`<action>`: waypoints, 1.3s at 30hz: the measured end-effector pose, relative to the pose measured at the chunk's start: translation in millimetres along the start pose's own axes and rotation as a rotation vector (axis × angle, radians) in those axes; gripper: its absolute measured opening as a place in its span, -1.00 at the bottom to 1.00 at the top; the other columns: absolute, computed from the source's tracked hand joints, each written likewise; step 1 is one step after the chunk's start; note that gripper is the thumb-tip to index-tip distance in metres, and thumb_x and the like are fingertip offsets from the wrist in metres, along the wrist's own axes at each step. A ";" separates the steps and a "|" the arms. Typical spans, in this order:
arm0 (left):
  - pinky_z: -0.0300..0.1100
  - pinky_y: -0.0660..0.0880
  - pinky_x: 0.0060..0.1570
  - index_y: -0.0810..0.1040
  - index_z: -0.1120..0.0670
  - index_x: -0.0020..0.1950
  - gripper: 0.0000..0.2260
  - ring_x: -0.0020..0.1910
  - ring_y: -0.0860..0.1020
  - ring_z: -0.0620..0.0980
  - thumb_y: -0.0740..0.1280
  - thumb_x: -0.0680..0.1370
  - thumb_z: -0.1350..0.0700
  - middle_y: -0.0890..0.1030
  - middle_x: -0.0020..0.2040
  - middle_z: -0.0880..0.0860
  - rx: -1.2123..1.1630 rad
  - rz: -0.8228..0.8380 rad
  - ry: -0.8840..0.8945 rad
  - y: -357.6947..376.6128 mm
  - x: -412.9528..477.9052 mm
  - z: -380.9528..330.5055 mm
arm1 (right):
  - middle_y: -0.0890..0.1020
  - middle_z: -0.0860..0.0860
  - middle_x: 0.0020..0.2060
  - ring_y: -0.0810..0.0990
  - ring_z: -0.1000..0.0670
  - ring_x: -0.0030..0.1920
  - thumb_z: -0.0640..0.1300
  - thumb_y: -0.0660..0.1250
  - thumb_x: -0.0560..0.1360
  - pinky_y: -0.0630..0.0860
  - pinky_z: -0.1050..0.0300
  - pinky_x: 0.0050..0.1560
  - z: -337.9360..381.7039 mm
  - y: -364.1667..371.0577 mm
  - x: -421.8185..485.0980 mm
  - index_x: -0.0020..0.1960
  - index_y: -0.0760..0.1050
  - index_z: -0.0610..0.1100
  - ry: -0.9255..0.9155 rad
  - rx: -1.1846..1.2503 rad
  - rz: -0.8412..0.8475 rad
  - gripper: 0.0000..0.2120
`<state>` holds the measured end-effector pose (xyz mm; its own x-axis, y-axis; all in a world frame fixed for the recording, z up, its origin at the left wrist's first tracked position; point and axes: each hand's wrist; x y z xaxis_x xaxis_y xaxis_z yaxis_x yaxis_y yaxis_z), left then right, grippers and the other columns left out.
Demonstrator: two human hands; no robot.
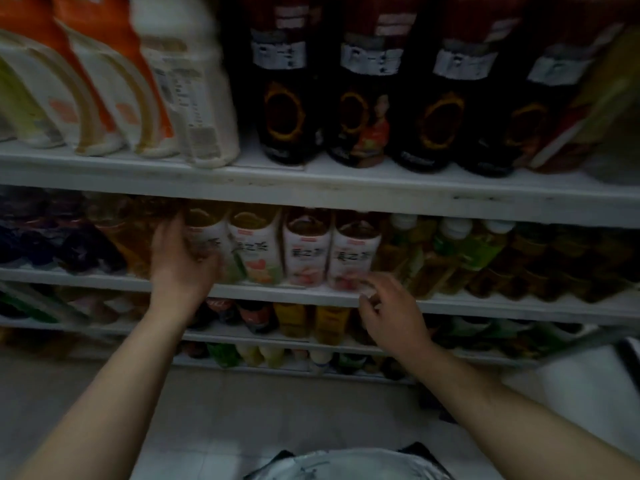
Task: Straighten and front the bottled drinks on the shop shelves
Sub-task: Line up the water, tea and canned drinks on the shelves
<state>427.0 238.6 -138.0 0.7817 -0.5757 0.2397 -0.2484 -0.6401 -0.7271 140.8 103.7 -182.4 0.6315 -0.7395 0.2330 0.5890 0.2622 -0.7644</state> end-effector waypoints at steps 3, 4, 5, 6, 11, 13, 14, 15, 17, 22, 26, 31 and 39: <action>-0.19 0.30 0.21 0.37 0.15 0.36 -0.47 0.29 0.33 0.08 0.44 0.43 0.16 0.31 0.36 0.20 -0.097 -0.194 0.025 29.0 -54.5 -29.4 | 0.53 -0.01 0.07 0.54 0.02 -0.03 -0.13 0.30 0.52 0.50 0.17 -0.09 -36.3 -28.0 -10.9 0.18 0.51 -0.13 0.149 0.014 -0.130 -0.76; -0.13 0.37 0.15 0.42 0.16 0.31 -0.54 0.23 0.39 0.13 0.42 0.44 0.17 0.36 0.31 0.22 -0.095 -0.217 0.046 39.4 -68.6 -44.1 | 0.53 0.00 0.05 0.54 0.01 -0.02 -0.12 0.31 0.52 0.45 0.24 -0.09 -44.9 -37.8 -13.0 0.17 0.52 -0.13 0.190 0.022 -0.179 -0.77; -0.07 0.43 0.07 0.47 0.18 0.25 -0.61 0.15 0.46 0.17 0.41 0.45 0.17 0.44 0.22 0.22 -0.083 -0.194 0.087 49.9 -80.7 -60.6 | 0.52 0.02 0.03 0.53 0.01 -0.01 -0.11 0.31 0.52 0.41 0.27 -0.07 -51.4 -48.1 -14.1 0.16 0.52 -0.13 0.232 0.040 -0.228 -0.77; -0.06 0.47 -0.01 0.52 0.18 0.20 -0.68 0.05 0.52 0.17 0.39 0.46 0.17 0.51 0.13 0.20 -0.073 -0.139 0.149 60.2 -90.3 -78.7 | 0.51 0.04 0.02 0.53 0.02 0.01 -0.09 0.30 0.53 0.40 0.25 -0.04 -56.0 -58.7 -13.7 0.16 0.51 -0.12 0.271 0.060 -0.280 -0.76; -0.22 0.43 0.06 0.49 0.10 0.31 -0.65 0.11 0.54 0.00 0.33 0.52 0.10 0.53 0.22 0.05 -0.122 0.121 0.399 110.4 -114.9 -172.6 | 0.54 0.06 0.06 0.50 0.07 0.04 0.15 0.29 0.49 0.39 0.21 -0.01 -62.4 -100.6 11.4 0.18 0.46 -0.04 0.358 0.129 -0.448 -0.64; -0.12 0.45 0.13 0.42 0.13 0.37 -0.59 0.19 0.50 0.04 0.30 0.53 0.09 0.48 0.31 0.09 -0.101 0.105 0.365 128.0 -113.8 -204.0 | 0.58 0.09 0.00 0.52 0.10 -0.03 0.27 0.30 0.43 0.45 0.19 -0.10 -58.0 -106.2 24.2 0.13 0.46 0.02 0.367 0.120 -0.411 -0.59; -0.07 0.47 0.11 0.42 0.13 0.35 -0.61 0.19 0.49 0.07 0.28 0.54 0.09 0.49 0.29 0.11 -0.078 0.087 0.339 135.2 -111.7 -217.0 | 0.59 0.09 -0.04 0.54 0.08 -0.07 0.32 0.31 0.38 0.49 0.17 -0.14 -55.4 -106.5 29.3 0.10 0.46 0.02 0.373 0.089 -0.383 -0.54; -0.04 0.50 0.05 0.43 0.13 0.29 -0.66 0.14 0.51 0.10 0.27 0.54 0.08 0.52 0.22 0.12 -0.056 0.067 0.309 141.5 -109.0 -227.3 | 0.61 0.07 -0.07 0.56 0.06 -0.10 0.36 0.31 0.34 0.51 0.16 -0.20 -53.4 -105.7 33.2 0.07 0.46 0.00 0.374 0.057 -0.362 -0.50; 0.01 0.53 -0.07 0.45 0.14 0.15 -0.76 0.02 0.54 0.15 0.27 0.53 0.06 0.54 0.08 0.14 -0.032 0.053 0.194 150.0 -100.4 -239.9 | 0.62 0.05 -0.14 0.55 0.05 -0.18 0.37 0.34 0.30 0.41 0.22 -0.34 -49.6 -104.2 39.0 0.02 0.46 -0.02 0.354 0.008 -0.358 -0.48; -0.07 0.44 -0.12 0.49 0.16 0.13 -0.70 0.01 0.55 0.17 0.37 0.49 0.01 0.56 0.05 0.18 0.005 0.057 0.072 158.0 -84.6 -244.9 | 0.63 0.06 -0.16 0.59 -0.01 -0.12 0.19 0.37 0.39 0.36 0.21 -0.25 -50.9 -112.8 47.6 -0.10 0.48 0.10 0.285 0.109 -0.295 -0.79; -0.13 0.41 -0.16 0.55 0.20 0.05 -0.76 -0.05 0.58 0.18 0.38 0.49 0.05 0.62 -0.04 0.20 0.000 0.082 0.160 154.4 -79.0 -241.0 | 0.64 0.01 -0.08 0.58 -0.02 -0.01 0.02 0.38 0.45 0.43 0.18 -0.06 -57.6 -118.9 46.9 -0.03 0.54 0.00 0.221 0.234 -0.191 -0.86; -0.17 0.39 -0.13 0.55 0.17 0.14 -0.78 -0.01 0.57 0.19 0.32 0.51 0.17 0.62 0.00 0.21 -0.009 0.286 0.238 136.1 -63.9 -233.6 | 0.62 -0.01 0.05 0.55 -0.04 0.09 0.00 0.31 0.51 0.35 0.20 0.01 -67.2 -129.5 51.2 0.13 0.53 -0.04 0.175 0.184 -0.024 -0.77; -0.17 0.33 -0.29 0.61 0.14 0.02 -0.80 -0.16 0.58 0.14 0.36 0.49 0.05 0.63 -0.14 0.15 0.164 0.131 0.374 132.8 -67.7 -247.1 | 0.62 0.03 -0.17 0.58 -0.02 -0.16 0.22 0.27 0.46 0.37 0.16 -0.33 -55.2 -129.4 50.2 -0.02 0.52 0.02 0.064 -0.256 -0.112 -0.71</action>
<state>199.7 66.9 -91.8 0.4806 -0.8108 0.3340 -0.2140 -0.4778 -0.8520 68.4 -1.6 -105.0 0.5319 -0.7949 0.2920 0.5013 0.0176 -0.8651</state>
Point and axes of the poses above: each hand's wrist, its own x-axis towards the middle knuckle, its own y-axis out of the palm, z = x × y
